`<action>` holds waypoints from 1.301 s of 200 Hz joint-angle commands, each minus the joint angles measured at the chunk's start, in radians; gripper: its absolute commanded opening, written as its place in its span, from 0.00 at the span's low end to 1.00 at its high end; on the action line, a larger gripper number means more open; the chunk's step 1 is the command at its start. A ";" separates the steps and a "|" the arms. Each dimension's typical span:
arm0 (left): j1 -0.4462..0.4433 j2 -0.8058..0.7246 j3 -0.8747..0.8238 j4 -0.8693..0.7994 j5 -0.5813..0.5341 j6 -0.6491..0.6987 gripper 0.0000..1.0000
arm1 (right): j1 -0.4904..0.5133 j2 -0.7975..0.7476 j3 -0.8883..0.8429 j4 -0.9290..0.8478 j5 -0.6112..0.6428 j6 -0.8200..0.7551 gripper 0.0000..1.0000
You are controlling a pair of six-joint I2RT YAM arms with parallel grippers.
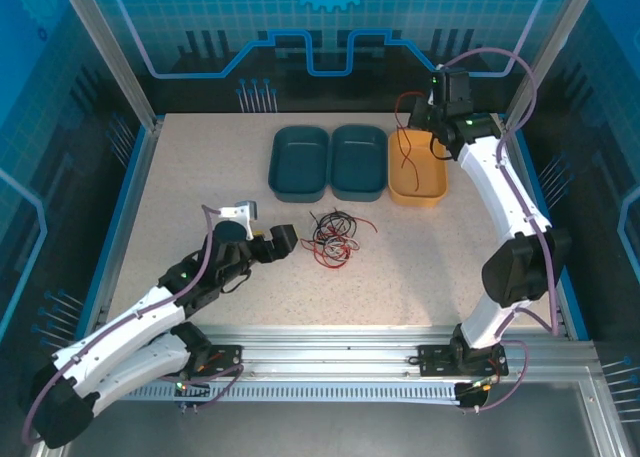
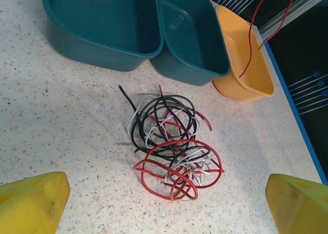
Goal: Untangle the cables
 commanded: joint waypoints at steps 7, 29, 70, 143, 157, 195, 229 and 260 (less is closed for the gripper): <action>0.008 -0.021 -0.010 -0.037 -0.030 0.035 0.99 | -0.026 0.036 0.009 -0.014 0.053 0.026 0.00; 0.009 -0.018 -0.008 -0.040 -0.028 0.039 0.99 | -0.050 0.047 -0.006 -0.055 0.068 0.060 0.00; 0.009 0.002 -0.010 -0.027 -0.025 0.037 0.99 | -0.091 0.076 -0.053 -0.092 0.035 0.110 0.00; 0.012 0.025 -0.003 -0.024 -0.008 0.031 0.99 | -0.089 0.205 -0.057 -0.118 0.003 0.118 0.00; 0.012 0.025 -0.003 -0.028 -0.008 0.032 0.99 | -0.090 0.243 -0.040 -0.141 0.005 0.123 0.00; 0.013 0.025 -0.003 -0.031 -0.006 0.032 0.99 | -0.082 0.328 -0.009 -0.191 0.021 0.127 0.00; 0.014 0.026 -0.003 -0.031 -0.010 0.023 0.99 | -0.079 0.384 0.008 -0.214 0.039 0.115 0.00; 0.016 0.029 -0.002 -0.031 -0.011 0.017 0.99 | -0.079 0.399 0.020 -0.228 0.034 0.090 0.00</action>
